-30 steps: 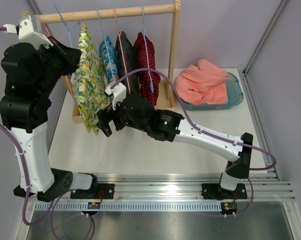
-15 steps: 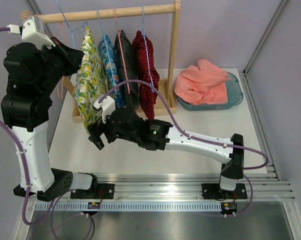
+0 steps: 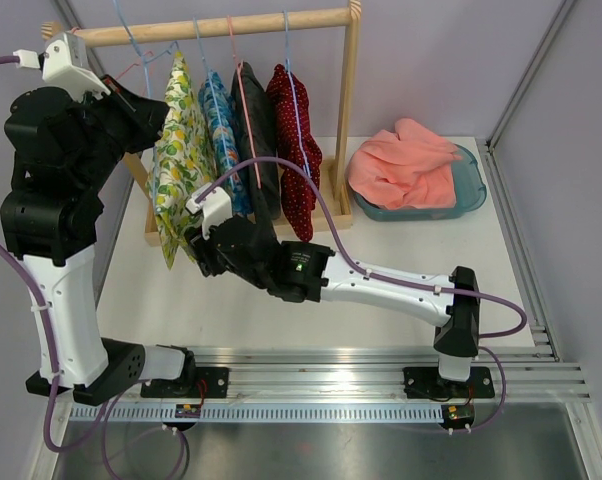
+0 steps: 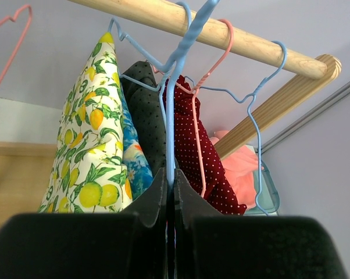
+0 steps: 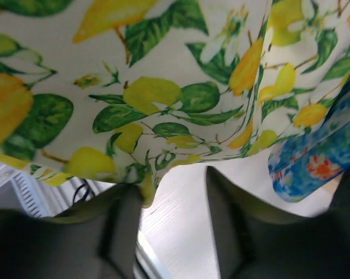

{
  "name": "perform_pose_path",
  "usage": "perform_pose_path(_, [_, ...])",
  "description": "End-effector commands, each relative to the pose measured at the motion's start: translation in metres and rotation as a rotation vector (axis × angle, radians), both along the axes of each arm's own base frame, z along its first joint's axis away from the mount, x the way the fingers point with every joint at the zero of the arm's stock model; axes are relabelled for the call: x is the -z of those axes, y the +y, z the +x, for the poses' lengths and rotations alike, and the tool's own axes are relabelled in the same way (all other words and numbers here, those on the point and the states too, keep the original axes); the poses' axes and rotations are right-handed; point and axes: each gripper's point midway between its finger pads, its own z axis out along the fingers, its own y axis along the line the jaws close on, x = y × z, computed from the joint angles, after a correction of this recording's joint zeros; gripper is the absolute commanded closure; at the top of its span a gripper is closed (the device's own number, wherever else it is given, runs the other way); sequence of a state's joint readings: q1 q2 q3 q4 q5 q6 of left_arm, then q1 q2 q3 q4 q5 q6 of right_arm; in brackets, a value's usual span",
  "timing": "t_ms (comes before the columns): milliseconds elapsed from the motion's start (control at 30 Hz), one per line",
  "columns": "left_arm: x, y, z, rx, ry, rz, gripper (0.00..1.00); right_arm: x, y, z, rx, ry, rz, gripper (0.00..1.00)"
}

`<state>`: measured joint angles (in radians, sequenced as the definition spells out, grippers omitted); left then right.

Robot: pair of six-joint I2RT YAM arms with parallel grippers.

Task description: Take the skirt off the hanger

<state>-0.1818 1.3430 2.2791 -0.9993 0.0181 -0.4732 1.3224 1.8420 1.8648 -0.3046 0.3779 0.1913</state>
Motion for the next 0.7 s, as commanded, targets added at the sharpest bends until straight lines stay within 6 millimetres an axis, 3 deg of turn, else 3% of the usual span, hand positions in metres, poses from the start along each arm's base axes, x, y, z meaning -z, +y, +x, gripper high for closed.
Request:
perform_pose_path(0, [-0.033, -0.005, -0.012, 0.036, -0.129, -0.028, 1.00, -0.033, 0.005, 0.012, 0.070, -0.067, 0.105, 0.54])
perform_pose_path(67, [-0.031, -0.004, -0.012, 0.032, -0.125, -0.027, 1.00, -0.033, 0.006, 0.011, 0.064, -0.066, 0.111, 0.66])
perform_pose_path(133, [-0.032, -0.003, -0.012, 0.029, -0.128, -0.026, 1.00, -0.032, 0.007, 0.010, 0.060, -0.061, 0.114, 0.85])
perform_pose_path(167, [-0.032, -0.003, -0.012, 0.027, -0.132, -0.024, 1.00, -0.030, 0.006, 0.008, 0.054, -0.057, 0.119, 0.99])
perform_pose_path(333, [-0.032, 0.004, -0.009, -0.011, -0.144, -0.001, 1.00, -0.014, -0.002, -0.007, 0.037, -0.031, 0.107, 1.00])
perform_pose_path(433, [-0.038, 0.015, -0.007, -0.066, -0.166, 0.025, 1.00, 0.022, -0.019, -0.021, 0.039, 0.018, 0.075, 1.00])
perform_pose_path(467, [-0.038, 0.017, -0.005, -0.078, -0.166, 0.044, 1.00, 0.048, -0.030, -0.027, 0.053, 0.061, 0.051, 1.00])
perform_pose_path(533, [-0.045, 0.023, -0.001, -0.110, -0.180, 0.059, 1.00, 0.072, -0.041, -0.038, 0.061, 0.101, 0.022, 1.00])
perform_pose_path(567, [-0.047, 0.027, 0.000, -0.126, -0.185, 0.076, 1.00, 0.099, -0.055, -0.044, 0.073, 0.123, -0.028, 1.00])
perform_pose_path(667, [-0.052, 0.034, 0.009, -0.161, -0.200, 0.105, 1.00, 0.134, -0.079, -0.058, 0.120, 0.190, -0.066, 1.00])
